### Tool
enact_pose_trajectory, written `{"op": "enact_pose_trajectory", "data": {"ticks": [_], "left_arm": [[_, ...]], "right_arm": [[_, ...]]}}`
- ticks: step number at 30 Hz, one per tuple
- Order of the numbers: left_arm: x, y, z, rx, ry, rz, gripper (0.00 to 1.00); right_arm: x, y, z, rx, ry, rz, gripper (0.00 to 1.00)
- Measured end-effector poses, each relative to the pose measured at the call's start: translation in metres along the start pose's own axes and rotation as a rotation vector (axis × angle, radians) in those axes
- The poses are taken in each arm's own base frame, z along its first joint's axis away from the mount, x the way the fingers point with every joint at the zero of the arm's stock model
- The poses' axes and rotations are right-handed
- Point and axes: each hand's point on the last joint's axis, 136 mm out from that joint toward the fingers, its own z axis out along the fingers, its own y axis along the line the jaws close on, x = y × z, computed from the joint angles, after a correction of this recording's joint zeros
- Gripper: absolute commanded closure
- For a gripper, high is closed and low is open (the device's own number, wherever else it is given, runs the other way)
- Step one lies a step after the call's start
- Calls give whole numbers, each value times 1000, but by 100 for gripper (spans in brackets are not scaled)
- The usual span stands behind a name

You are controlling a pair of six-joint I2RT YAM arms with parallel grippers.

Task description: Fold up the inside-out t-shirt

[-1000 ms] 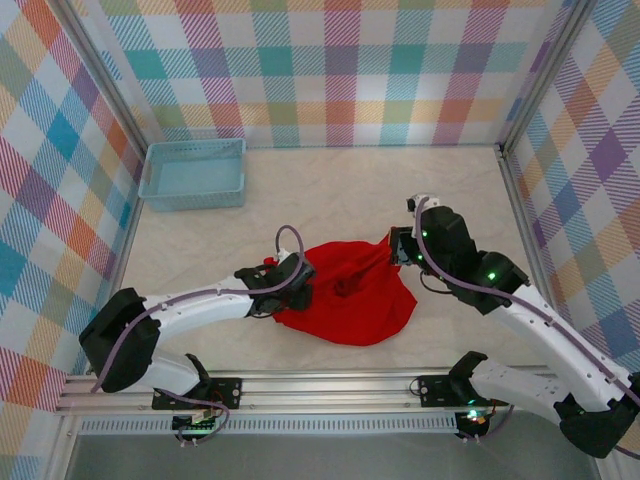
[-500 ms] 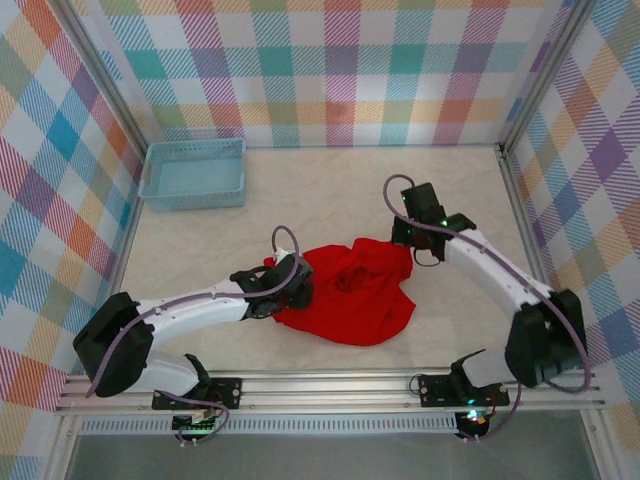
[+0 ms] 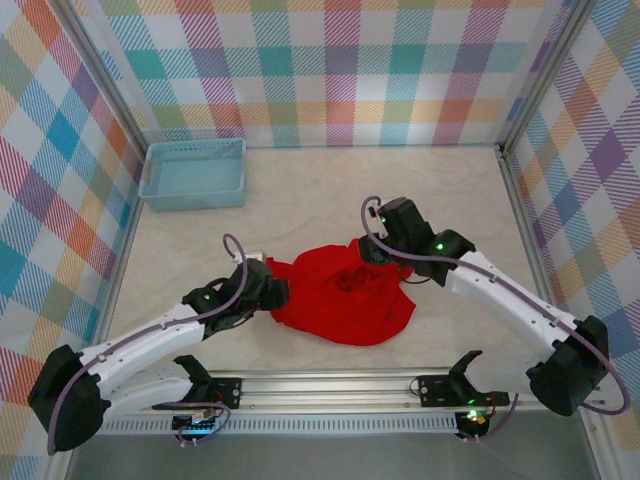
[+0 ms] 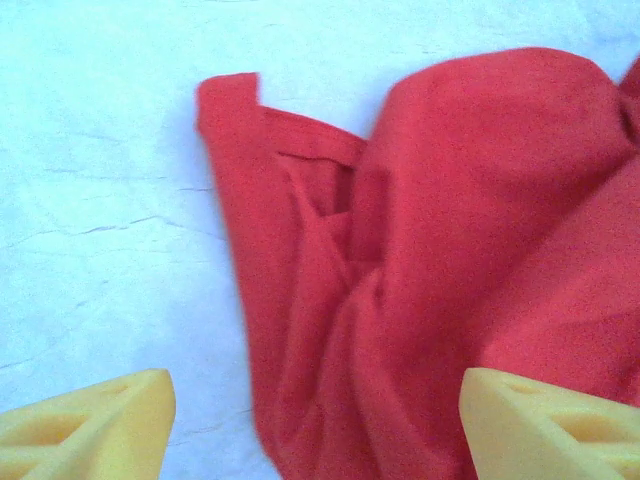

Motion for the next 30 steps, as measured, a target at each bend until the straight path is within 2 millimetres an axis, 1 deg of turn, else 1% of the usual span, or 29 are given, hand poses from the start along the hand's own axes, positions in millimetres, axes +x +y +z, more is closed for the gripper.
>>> {"op": "enact_pose_trajectory", "data": {"ticks": [2, 5, 8, 11, 15, 22, 26, 30], "left_arm": [[2, 7, 2, -9, 10, -28, 25], [6, 13, 5, -19, 24, -46, 24], [7, 12, 5, -13, 29, -53, 23], [8, 12, 6, -9, 34, -56, 22], [12, 13, 7, -10, 44, -58, 22], [16, 15, 9, -14, 56, -59, 21], [18, 16, 9, -17, 60, -59, 20], [18, 16, 9, -16, 60, -59, 20]], "right_arm": [[14, 10, 7, -32, 48, 1, 64], [37, 19, 23, -57, 140, 18, 67], [53, 25, 37, -75, 213, 50, 68], [63, 26, 49, -72, 264, 84, 69], [74, 21, 61, -31, 315, 118, 71], [90, 1, 74, 63, 379, 159, 71], [95, -10, 76, 121, 391, 172, 66], [94, -14, 76, 140, 384, 168, 62]]}}
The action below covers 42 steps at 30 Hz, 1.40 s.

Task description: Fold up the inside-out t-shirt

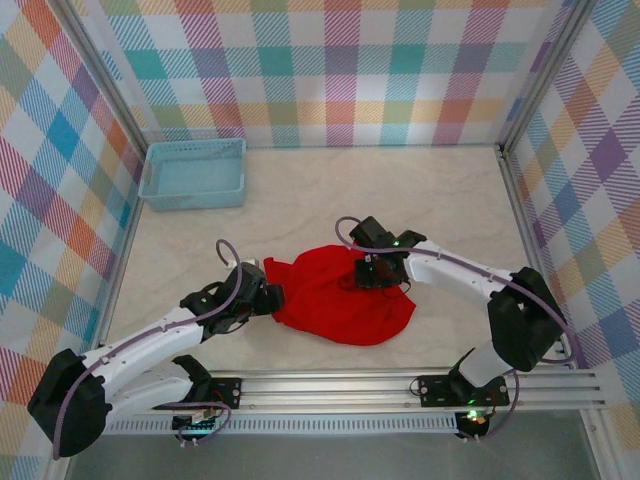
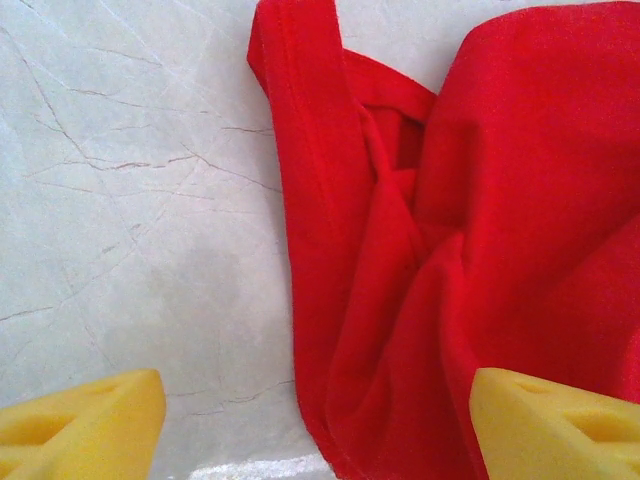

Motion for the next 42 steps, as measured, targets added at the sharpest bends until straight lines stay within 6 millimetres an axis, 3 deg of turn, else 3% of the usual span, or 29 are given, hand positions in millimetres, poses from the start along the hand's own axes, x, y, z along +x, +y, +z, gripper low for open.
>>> {"op": "enact_pose_trajectory", "data": {"ticks": [6, 11, 15, 19, 23, 26, 29, 32, 37, 41, 42], "left_arm": [[4, 1, 3, -5, 16, 3, 20], [7, -5, 5, 25, 35, 3, 22], [9, -8, 10, 39, 54, 4, 34], [15, -11, 20, 42, 87, 13, 50], [17, -18, 30, 41, 127, 23, 66], [11, -28, 36, 45, 139, 31, 80], [1, -37, 38, 51, 130, 38, 89], [-11, -46, 38, 60, 115, 42, 100], [-46, -39, 32, 29, 72, -12, 100], [-74, -27, 19, 5, 27, -50, 100], [-78, -29, 15, 18, 25, -43, 95]], "right_arm": [[-4, 0, 11, 3, 14, 9, 66], [-15, 7, 15, -1, 7, -7, 88], [-19, 9, 7, -13, -18, -31, 100], [-27, 15, -28, -62, -102, -68, 100], [-35, 20, -83, -143, -240, -98, 100], [-35, 18, -114, -177, -314, -112, 100], [-31, 13, -126, -180, -335, -127, 100], [-27, 11, -127, -171, -326, -147, 100], [-21, -1, -130, -121, -326, -167, 100], [-22, -15, -151, -104, -390, -162, 100], [-23, -18, -155, -103, -405, -158, 100]]}}
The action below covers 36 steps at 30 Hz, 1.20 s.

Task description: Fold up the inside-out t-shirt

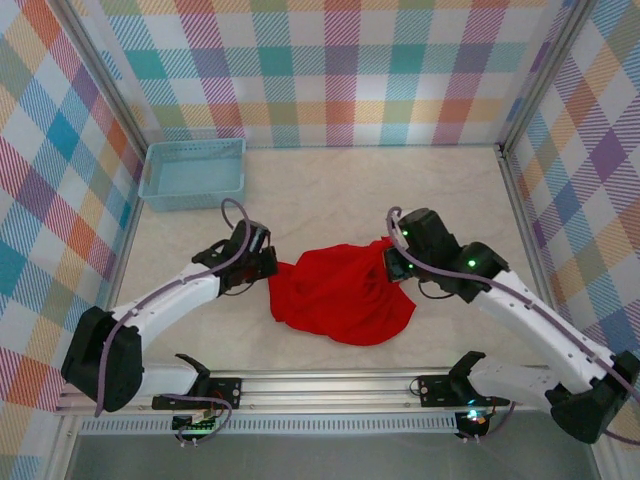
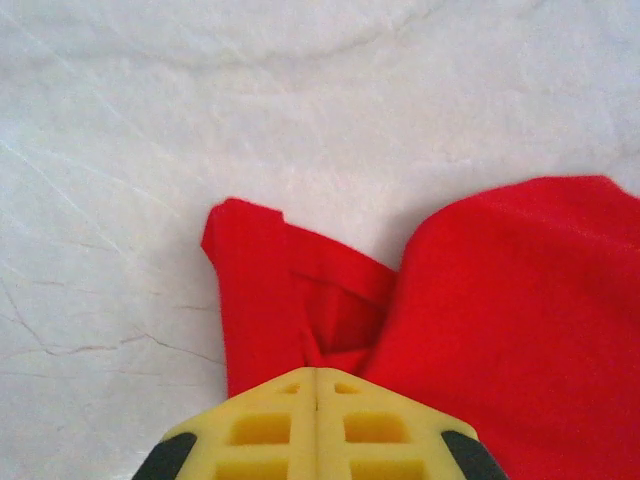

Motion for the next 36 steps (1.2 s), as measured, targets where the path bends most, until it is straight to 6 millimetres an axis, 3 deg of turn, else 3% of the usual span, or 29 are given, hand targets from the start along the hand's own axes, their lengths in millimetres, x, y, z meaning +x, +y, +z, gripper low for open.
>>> {"op": "enact_pose_trajectory", "data": {"ticks": [1, 3, 6, 10, 14, 16, 17, 21, 24, 31, 34, 36], "left_arm": [[-1, -5, -3, 18, 3, 12, 88], [3, -21, -7, 68, 17, 65, 66], [32, -49, -10, 133, 66, 187, 43], [82, -72, -12, 209, 139, 344, 25], [117, -78, -12, 236, 186, 453, 20], [120, -76, -7, 217, 187, 467, 23], [119, -74, 0, 192, 182, 472, 29], [115, -59, 27, 59, 184, 481, 73], [105, -54, 40, 4, 177, 461, 97], [37, -35, 36, -53, 80, 293, 100], [-4, -41, 8, -46, -13, 244, 100], [-33, -55, -22, -9, -102, 225, 100]], "right_arm": [[-1, -1, -2, 0, -7, 1, 100], [-2, -3, -1, 4, -8, 4, 100], [4, -2, 8, 5, 18, 3, 100], [15, -5, 19, 17, 57, 3, 100], [14, -4, 20, 17, 55, 6, 100], [13, -5, 20, 20, 53, 7, 100], [13, -5, 20, 21, 53, 7, 100], [12, -8, 18, 35, 42, 8, 100], [8, -13, 12, 59, 14, 9, 100], [-1, -31, -16, 130, -71, 21, 100], [-18, -36, -38, 148, -155, 35, 100], [-30, -39, -57, 156, -224, 48, 100]]}}
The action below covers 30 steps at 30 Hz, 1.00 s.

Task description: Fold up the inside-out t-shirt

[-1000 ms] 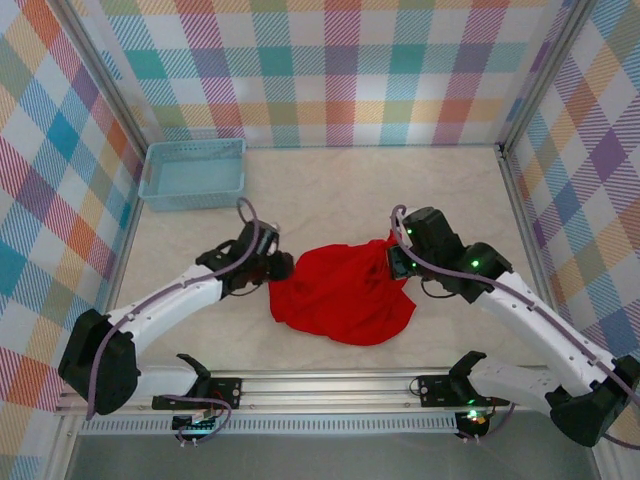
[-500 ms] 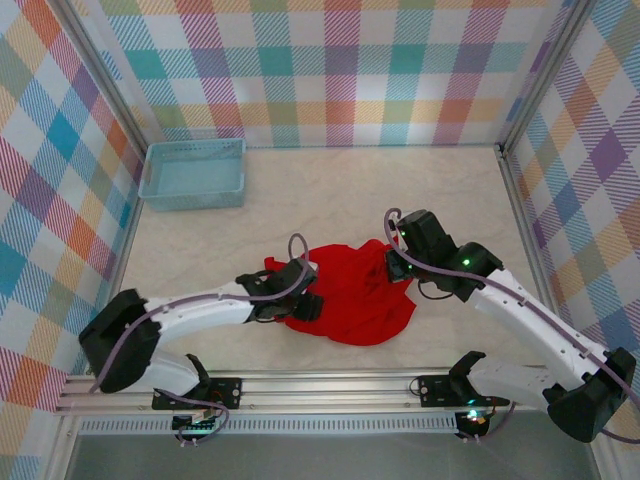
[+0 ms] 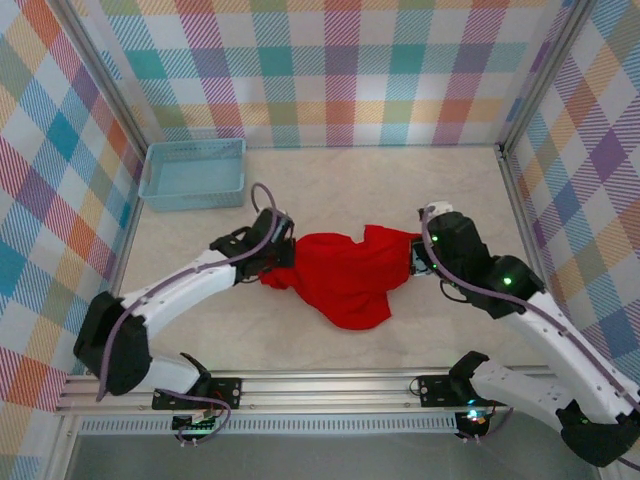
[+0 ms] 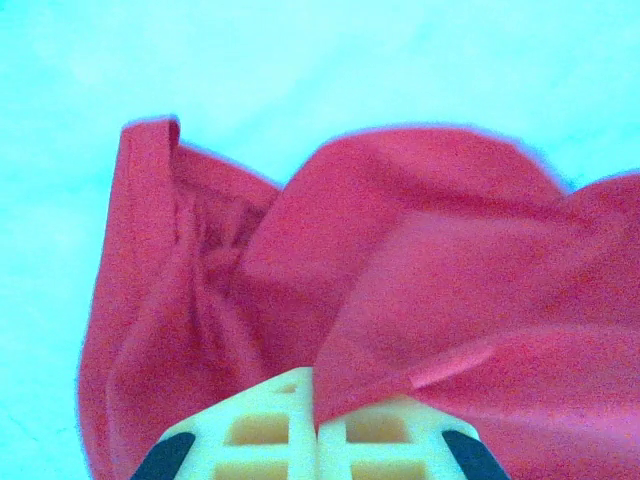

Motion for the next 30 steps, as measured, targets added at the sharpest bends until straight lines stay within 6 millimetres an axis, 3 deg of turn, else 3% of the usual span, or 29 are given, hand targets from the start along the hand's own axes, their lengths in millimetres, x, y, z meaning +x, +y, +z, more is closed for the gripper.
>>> {"op": "enact_pose_trajectory", "data": {"ticks": [3, 5, 7, 10, 12, 14, 17, 20, 24, 30], "left_arm": [[-31, -8, -36, 50, -116, -23, 100], [-34, -5, -46, 47, -138, -26, 100], [-26, -2, -40, 31, -118, -20, 96], [6, 1, -13, 8, -2, 21, 76], [36, 2, 4, -6, 91, 57, 53], [63, 4, 11, -12, 155, 80, 36], [87, 16, 8, -16, 186, 64, 24], [92, 36, -3, -22, 157, -22, 23], [95, 55, -4, -37, 128, -132, 33], [116, 51, 13, 0, 203, -158, 33]], "right_arm": [[-12, -7, -13, 17, -63, 21, 100], [-14, -12, -15, 35, -75, 26, 100], [-11, -17, -12, 63, -71, 29, 100], [0, -30, 1, 130, -29, 47, 100], [8, -45, 12, 196, 13, 81, 100], [18, -63, 20, 262, 53, 123, 100], [30, -88, 20, 336, 90, 190, 100], [35, -100, 20, 360, 102, 242, 100], [45, -99, 26, 339, 135, 258, 100], [53, -101, 32, 333, 162, 279, 100]]}}
